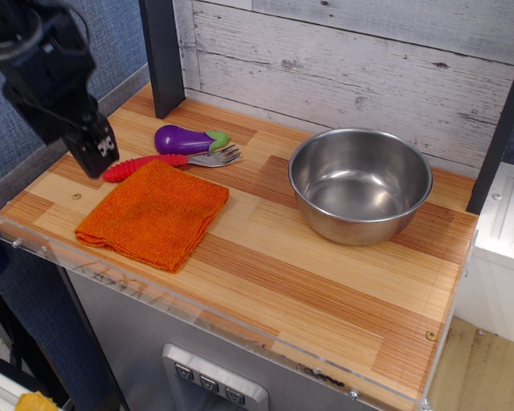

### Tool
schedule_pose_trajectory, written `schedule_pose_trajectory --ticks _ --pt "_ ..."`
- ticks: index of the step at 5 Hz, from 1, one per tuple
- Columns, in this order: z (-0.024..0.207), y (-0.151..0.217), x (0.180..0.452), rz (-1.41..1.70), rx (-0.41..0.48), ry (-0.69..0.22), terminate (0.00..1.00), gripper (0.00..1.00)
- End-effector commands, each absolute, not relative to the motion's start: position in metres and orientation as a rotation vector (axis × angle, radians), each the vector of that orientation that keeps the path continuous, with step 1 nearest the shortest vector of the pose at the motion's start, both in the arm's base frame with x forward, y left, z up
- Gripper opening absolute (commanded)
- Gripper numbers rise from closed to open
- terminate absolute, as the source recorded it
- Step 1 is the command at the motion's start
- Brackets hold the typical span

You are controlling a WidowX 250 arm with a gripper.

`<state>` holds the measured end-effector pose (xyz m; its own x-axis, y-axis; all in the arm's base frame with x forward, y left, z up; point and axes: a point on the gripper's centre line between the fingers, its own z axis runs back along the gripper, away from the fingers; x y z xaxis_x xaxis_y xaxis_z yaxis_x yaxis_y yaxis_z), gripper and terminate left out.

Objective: Move orange cloth on the right side of the table

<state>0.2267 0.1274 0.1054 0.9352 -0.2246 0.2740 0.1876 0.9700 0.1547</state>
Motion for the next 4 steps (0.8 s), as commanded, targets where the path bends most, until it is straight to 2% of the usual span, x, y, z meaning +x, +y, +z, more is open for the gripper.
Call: schedule_pose_trajectory --ticks 1,2,4 --pt "0.087 0.157 0.243 -0.146 0.154 -0.276 0.0 1.0" --pt "0.07 0.156 0.254 -0.141 0.139 -0.257 0.0 1.0" --pt "0.044 0.126 0.273 -0.182 0.108 -0.215 0.0 1.0"
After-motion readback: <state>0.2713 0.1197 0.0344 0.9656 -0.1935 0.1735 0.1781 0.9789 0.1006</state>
